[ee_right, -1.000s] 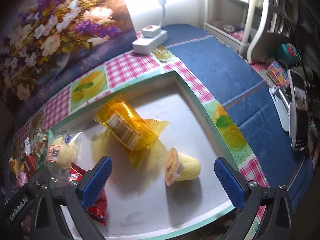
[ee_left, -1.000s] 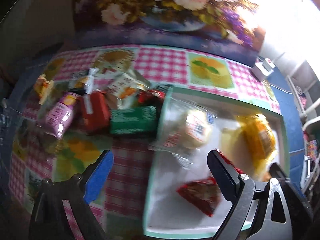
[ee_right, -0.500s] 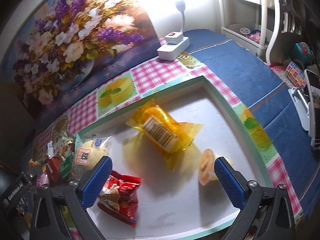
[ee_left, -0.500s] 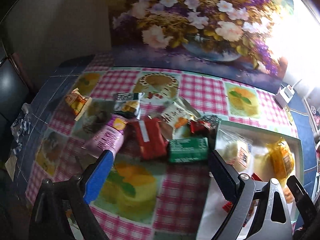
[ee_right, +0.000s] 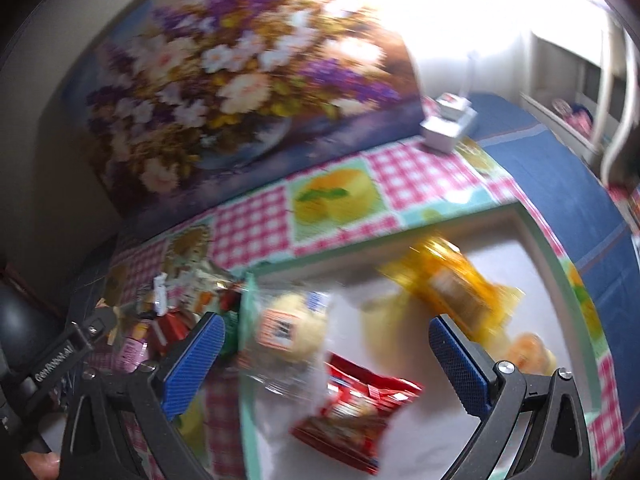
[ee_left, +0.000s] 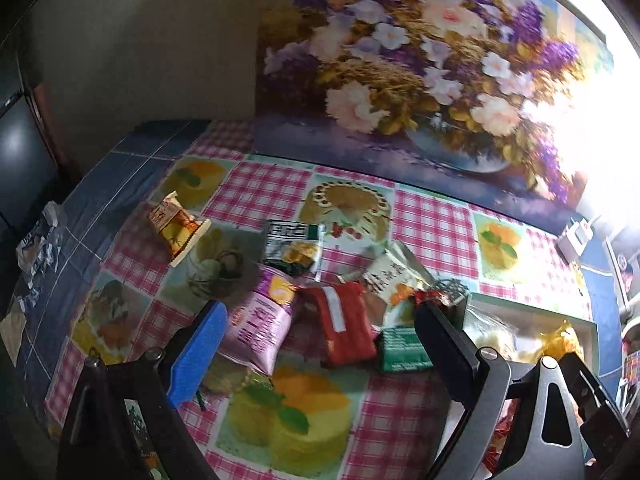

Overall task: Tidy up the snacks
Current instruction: 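Grasp the pink pastry bag with the left tool while the right tool grasps the green box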

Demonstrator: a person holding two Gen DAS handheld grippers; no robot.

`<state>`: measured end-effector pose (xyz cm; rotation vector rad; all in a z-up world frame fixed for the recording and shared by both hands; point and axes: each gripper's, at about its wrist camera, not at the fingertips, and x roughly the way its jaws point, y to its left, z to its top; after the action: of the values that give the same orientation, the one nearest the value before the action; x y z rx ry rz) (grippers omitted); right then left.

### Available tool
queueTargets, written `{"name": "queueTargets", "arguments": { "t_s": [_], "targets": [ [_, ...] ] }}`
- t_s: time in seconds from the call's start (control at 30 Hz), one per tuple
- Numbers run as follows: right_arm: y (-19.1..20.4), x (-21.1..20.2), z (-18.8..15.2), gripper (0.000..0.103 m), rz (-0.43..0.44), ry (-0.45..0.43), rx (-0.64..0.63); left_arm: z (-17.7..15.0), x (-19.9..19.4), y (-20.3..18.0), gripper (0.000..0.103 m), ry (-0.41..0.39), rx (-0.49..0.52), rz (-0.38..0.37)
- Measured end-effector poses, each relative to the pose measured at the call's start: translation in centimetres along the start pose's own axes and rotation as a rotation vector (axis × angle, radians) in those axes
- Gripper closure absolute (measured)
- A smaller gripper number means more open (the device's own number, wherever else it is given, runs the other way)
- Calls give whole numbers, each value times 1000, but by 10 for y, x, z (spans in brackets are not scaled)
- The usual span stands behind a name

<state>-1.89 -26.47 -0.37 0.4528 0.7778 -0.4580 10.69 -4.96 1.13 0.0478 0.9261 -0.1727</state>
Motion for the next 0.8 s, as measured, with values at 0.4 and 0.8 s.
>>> {"name": "queueTargets", "arguments": {
  "t_s": [0.4, 0.8],
  "targets": [
    [102, 46, -6, 0, 110, 79, -221, 6, 32, 78, 8, 69, -185, 13],
    [123, 99, -19, 16, 122, 226, -277, 5, 68, 79, 8, 165, -189, -62]
  ]
}}
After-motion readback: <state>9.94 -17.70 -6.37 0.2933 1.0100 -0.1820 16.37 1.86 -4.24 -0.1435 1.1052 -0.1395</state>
